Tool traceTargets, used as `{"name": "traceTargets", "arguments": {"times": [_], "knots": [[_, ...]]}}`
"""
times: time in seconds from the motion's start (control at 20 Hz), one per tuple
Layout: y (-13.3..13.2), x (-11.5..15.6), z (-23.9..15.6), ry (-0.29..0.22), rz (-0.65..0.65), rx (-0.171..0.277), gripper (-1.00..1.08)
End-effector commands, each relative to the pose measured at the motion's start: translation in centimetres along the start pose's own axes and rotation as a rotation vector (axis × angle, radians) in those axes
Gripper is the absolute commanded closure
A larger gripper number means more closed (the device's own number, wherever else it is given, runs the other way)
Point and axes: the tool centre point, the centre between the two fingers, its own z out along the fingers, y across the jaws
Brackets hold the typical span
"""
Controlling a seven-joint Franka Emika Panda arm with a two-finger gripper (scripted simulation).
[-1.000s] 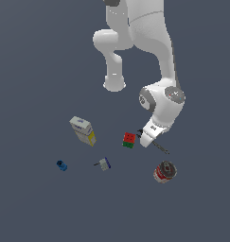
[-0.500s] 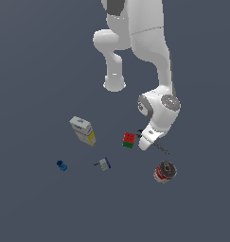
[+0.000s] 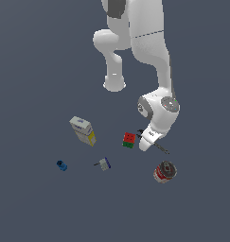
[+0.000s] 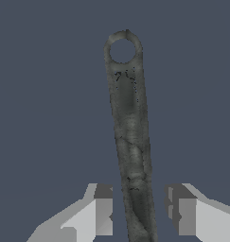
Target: Pick up a designated object from a clutter of objects.
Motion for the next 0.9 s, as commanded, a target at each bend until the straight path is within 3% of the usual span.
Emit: {"name": "traceTargets", "arguments": {"times": [0.0, 0.5, 0.85], "knots": [[0.2, 0.0, 0.2, 0.0, 0.003, 0.0, 1.08], [-0.1, 0.1, -0.7, 0.001, -0.001, 0.0, 1.08], [-0.6, 0.2, -3.8, 0.001, -0.001, -0.001, 1.08]]}}
